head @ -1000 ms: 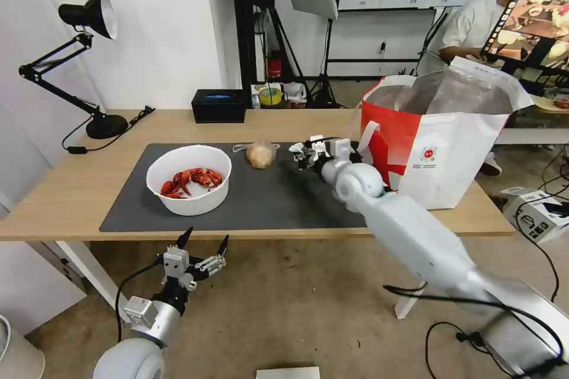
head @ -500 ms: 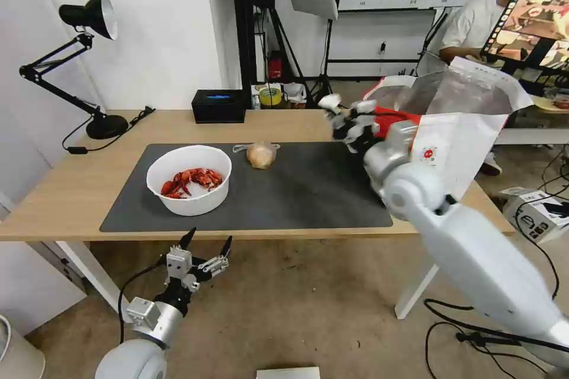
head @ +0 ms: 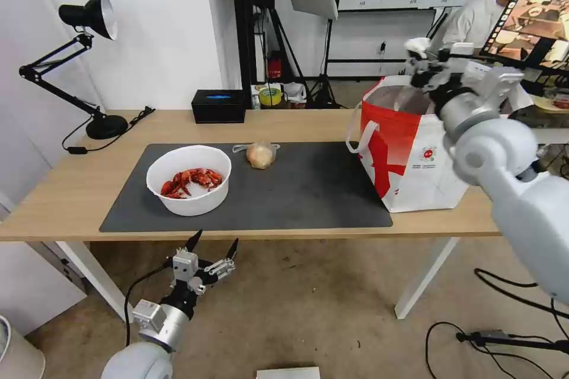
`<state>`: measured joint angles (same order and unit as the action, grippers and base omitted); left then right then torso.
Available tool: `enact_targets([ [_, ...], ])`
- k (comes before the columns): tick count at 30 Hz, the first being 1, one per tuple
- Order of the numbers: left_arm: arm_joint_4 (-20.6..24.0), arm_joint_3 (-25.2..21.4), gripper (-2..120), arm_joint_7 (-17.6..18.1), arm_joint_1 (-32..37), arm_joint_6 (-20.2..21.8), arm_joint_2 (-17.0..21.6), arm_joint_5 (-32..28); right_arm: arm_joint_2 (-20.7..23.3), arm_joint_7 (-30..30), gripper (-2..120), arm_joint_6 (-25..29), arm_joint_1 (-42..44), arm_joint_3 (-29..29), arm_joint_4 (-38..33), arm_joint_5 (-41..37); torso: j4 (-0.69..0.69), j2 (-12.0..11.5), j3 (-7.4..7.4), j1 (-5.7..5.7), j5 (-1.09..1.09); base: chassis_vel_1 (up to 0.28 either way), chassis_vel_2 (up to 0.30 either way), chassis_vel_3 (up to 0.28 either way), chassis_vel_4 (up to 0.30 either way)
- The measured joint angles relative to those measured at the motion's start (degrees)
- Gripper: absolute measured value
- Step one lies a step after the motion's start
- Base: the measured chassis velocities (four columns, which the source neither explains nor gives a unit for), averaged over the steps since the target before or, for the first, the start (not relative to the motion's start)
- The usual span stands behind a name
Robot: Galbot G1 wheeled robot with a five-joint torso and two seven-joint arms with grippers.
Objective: Pick up the trash from the table and place it into the takeout bag.
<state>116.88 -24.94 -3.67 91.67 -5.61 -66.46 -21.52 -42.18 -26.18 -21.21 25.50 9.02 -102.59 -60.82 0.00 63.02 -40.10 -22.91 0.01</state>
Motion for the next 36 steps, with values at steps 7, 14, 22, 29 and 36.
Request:
enact_targets([
  [7,0.3,0.1,100,-0.2,0.0,0.0,0.3,0.0,0.9,-1.6,19,-4.2,-0.2,-0.2,2.4,-1.0,-0.01,0.0,0.00,0.00,0.00,0.000,0.000,0.000,0.000],
  [14,0.9,-0.7,100,-0.9,0.9,0.0,0.4,0.0,1.0,-1.3,44,-6.3,-0.2,-0.2,1.9,-2.4,0.00,0.0,0.00,0.00,-0.01,0.000,0.000,0.000,0.000],
  [22,1.1,-0.9,100,-1.2,1.0,0.0,0.4,0.0,1.2,-0.7,71,-7.3,-0.1,-0.2,1.0,-2.4,0.00,0.0,0.00,0.00,-0.01,0.000,0.000,0.000,0.000],
  [29,1.4,-1.0,100,-1.2,1.0,0.0,0.3,0.0,1.9,3.7,96,-3.6,2.2,0.5,-2.3,-2.7,0.00,0.0,0.00,0.00,-0.01,0.000,0.000,0.000,0.000],
  [36,1.4,-1.4,100,-1.2,1.2,0.0,0.1,0.1,2.9,10.3,100,3.3,9.4,1.6,-11.0,-3.5,0.01,0.0,0.00,0.00,-0.02,0.000,0.000,0.000,0.000],
])
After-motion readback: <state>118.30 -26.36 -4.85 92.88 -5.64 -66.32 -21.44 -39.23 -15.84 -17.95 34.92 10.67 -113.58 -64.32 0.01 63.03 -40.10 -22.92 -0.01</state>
